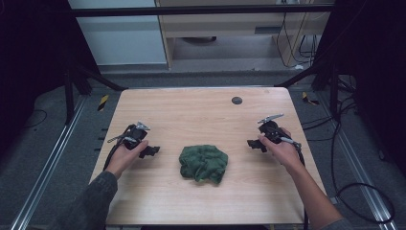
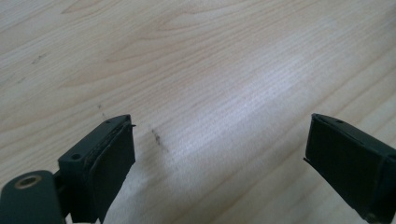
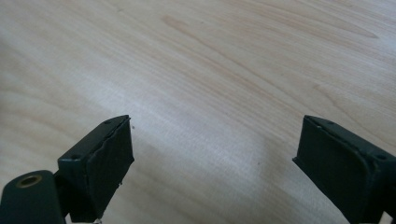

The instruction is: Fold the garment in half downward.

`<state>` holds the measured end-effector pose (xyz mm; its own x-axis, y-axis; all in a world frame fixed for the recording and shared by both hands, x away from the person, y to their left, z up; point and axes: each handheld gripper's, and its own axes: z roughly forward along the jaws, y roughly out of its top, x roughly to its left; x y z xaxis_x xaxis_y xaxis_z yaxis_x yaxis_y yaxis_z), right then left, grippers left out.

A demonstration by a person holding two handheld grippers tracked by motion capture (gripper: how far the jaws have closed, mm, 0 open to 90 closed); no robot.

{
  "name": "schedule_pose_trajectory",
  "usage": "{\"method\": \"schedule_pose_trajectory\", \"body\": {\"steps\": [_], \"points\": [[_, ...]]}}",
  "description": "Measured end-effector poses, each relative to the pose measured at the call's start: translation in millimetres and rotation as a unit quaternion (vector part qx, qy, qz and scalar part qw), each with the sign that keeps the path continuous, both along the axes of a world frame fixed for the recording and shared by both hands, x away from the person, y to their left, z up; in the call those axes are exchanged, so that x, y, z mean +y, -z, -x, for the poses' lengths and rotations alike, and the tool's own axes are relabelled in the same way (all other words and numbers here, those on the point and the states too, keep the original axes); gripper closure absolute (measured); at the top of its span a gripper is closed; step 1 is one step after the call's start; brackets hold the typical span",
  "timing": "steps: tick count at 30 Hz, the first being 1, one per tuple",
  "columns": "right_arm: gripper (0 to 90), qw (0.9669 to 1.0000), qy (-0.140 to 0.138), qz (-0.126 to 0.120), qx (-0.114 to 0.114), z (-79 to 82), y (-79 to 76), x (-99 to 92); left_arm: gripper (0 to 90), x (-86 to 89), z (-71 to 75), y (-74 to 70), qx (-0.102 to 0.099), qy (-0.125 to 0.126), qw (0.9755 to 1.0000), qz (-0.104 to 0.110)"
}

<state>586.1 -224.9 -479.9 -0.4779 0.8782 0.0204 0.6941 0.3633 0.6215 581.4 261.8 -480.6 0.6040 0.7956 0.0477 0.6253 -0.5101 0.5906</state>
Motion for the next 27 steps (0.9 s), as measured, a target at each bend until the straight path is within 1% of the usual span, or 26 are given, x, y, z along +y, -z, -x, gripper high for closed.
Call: {"method": "schedule_pose_trajectory", "body": {"steps": [1,3,4,7,9,10,11,13,14,15,16,17,18,20,22,23,24,25,26,27], "points": [[10.8,1.0000,0.005,-0.003,0.002,-1.5,0.9,0.0,7.6,-1.0,-1.3,0.9,-0.001,-0.003,1.0000,0.002],[10.8,0.9998,0.018,-0.002,-0.004,-5.4,4.6,-0.9,7.6,-2.9,-4.0,2.8,-0.010,-0.007,0.9999,0.011],[10.7,0.9997,0.024,-0.007,-0.001,-6.6,6.2,-1.2,7.6,-3.4,-5.2,3.5,-0.009,-0.008,0.9998,0.013],[10.6,0.9992,0.038,-0.008,-0.005,-9.4,11.7,-1.6,7.3,-3.8,-8.2,6.6,-0.008,-0.009,0.9997,0.021],[10.5,0.9990,0.044,-0.011,-0.003,-10.3,14.7,-0.6,7.3,-4.0,-10.0,9.7,-0.009,-0.013,0.9995,0.026],[10.4,0.9990,0.044,-0.010,-0.005,-10.7,15.9,-0.3,7.3,-4.2,-10.8,12.0,-0.009,-0.016,0.9993,0.031],[9.5,0.9989,0.045,-0.008,-0.008,-10.7,17.7,1.1,7.3,-4.1,-11.0,13.0,-0.009,-0.015,0.9993,0.032],[9.1,0.9987,0.047,-0.004,-0.017,-10.1,19.3,2.8,7.3,-3.9,-11.0,14.5,-0.012,-0.014,0.9992,0.036],[8.7,0.9985,0.049,-0.003,-0.024,-9.6,20.7,3.5,7.4,-3.4,-11.4,15.8,-0.013,-0.014,0.9989,0.042],[8.5,0.9980,0.053,-0.005,-0.033,-8.2,22.3,4.5,6.9,-2.8,-11.2,16.9,-0.016,-0.017,0.9985,0.049],[7.5,0.9973,0.058,-0.007,-0.044,-6.4,24.6,4.9,6.6,-2.1,-10.7,18.4,-0.024,-0.023,0.9976,0.061],[7.1,0.9966,0.062,-0.012,-0.054,-4.7,26.6,5.1,6.5,-1.9,-10.4,19.2,-0.028,-0.026,0.9971,0.066],[6.8,0.9959,0.067,-0.016,-0.059,-3.4,27.6,5.6,6.2,-1.8,-10.1,20.0,-0.031,-0.027,0.9967,0.069],[6.0,0.9943,0.073,-0.022,-0.074,-1.0,30.8,5.9,6.0,-2.2,-9.4,21.5,-0.039,-0.027,0.9965,0.068],[4.9,0.9939,0.080,-0.020,-0.073,-0.4,30.8,6.5,4.0,-2.2,-8.8,24.4,-0.047,-0.027,0.9955,0.077],[3.5,0.9934,0.087,-0.019,-0.073,-0.5,31.0,6.8,2.0,-2.4,-7.9,26.2,-0.054,-0.025,0.9954,0.075],[1.8,0.9928,0.094,-0.017,-0.072,-0.4,31.3,7.0,1.3,-3.8,-7.3,26.6,-0.058,-0.024,0.9959,0.065],[0.2,0.9918,0.108,-0.017,-0.067,0.4,31.3,8.2,0.8,-4.9,-6.2,26.9,-0.057,-0.028,0.9963,0.057],[0.3,0.9912,0.113,-0.017,-0.066,0.6,31.4,8.6,0.0,-4.9,-5.7,26.8,-0.058,-0.033,0.9962,0.056],[0.2,0.9912,0.113,-0.017,-0.066,0.6,31.4,8.4,0.0,-5.6,-4.3,27.1,-0.060,-0.043,0.9956,0.057]]}}
